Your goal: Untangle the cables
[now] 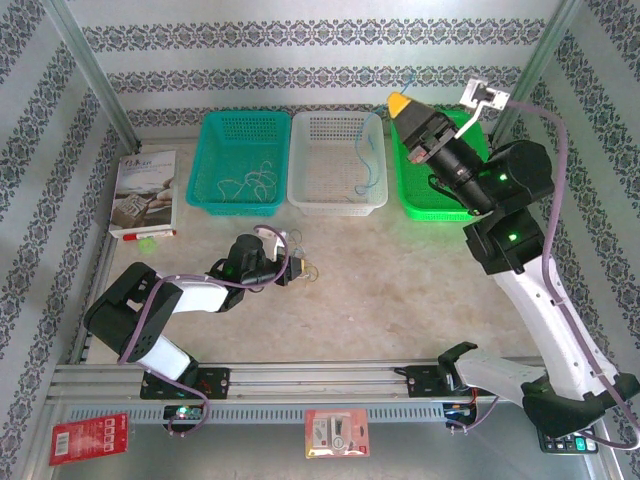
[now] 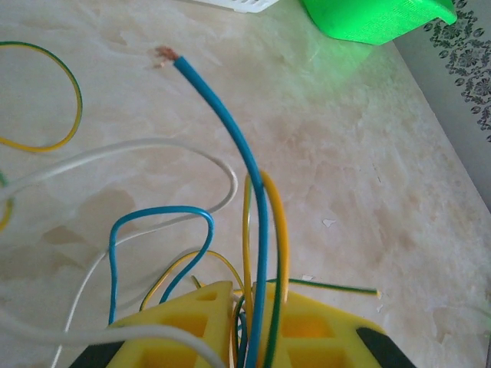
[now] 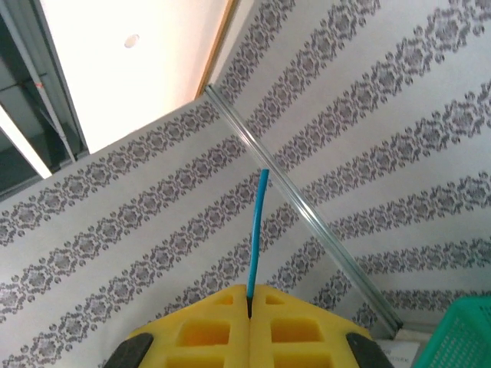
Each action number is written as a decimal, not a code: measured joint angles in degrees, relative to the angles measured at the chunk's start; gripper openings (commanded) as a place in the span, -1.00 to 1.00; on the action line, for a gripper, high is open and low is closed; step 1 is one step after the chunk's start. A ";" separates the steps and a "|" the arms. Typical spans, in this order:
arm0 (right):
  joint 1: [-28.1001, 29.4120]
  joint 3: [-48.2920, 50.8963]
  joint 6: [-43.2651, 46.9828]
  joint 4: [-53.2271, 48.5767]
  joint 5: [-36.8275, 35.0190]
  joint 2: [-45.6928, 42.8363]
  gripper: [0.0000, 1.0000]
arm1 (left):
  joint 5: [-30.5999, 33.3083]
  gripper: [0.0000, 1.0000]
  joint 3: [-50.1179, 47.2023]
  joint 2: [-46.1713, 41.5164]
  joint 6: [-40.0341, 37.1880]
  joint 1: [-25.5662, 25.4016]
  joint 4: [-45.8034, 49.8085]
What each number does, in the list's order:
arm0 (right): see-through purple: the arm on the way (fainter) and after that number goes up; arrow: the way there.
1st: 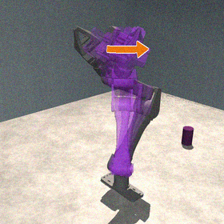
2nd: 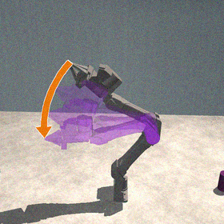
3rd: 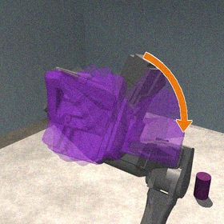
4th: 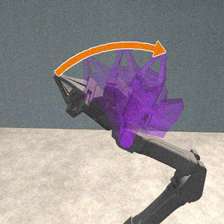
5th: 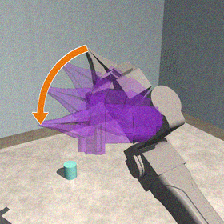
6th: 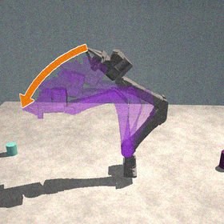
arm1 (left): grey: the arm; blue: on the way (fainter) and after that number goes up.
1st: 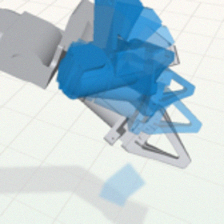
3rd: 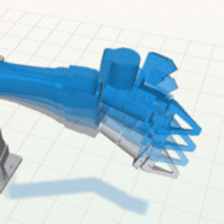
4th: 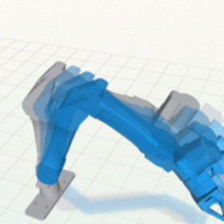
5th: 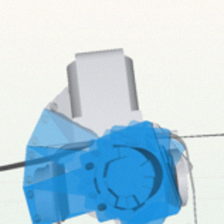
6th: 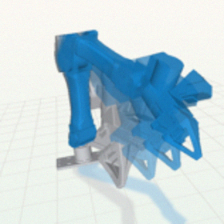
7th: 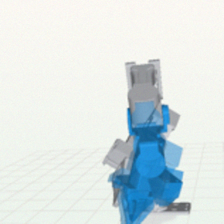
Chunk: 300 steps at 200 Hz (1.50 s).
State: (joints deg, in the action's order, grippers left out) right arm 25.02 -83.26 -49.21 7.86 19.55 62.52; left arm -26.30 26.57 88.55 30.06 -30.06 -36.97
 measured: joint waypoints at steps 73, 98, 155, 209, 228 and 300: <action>-4.59 -6.34 1.88 -1.79 0.63 6.60 -1.00 | -0.07 -0.51 -0.11 -1.31 0.57 0.00 0.04; -5.05 -6.34 3.93 -2.36 -0.44 10.12 -1.00 | -0.35 -0.37 -0.11 -4.11 0.90 0.00 0.04; -7.82 -6.32 6.78 -1.22 -1.66 19.63 -1.00 | -1.05 0.19 -0.11 -9.92 2.19 0.00 0.61; -9.88 -8.61 6.97 -0.83 0.04 31.04 -1.00 | -1.05 0.65 -0.09 -13.86 2.89 0.00 2.97; -9.92 -8.70 6.97 -0.83 0.52 33.20 -1.00 | -0.79 0.68 -0.09 -15.23 3.06 0.00 3.54; -9.92 -8.66 6.97 -0.07 1.16 34.29 -1.00 | 0.66 0.73 0.07 -18.97 3.02 0.00 6.38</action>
State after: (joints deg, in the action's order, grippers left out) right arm 15.09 -91.92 -42.24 7.79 20.71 96.82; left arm -25.65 26.63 69.58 33.08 -30.06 -30.59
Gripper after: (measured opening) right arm 0.056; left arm 0.858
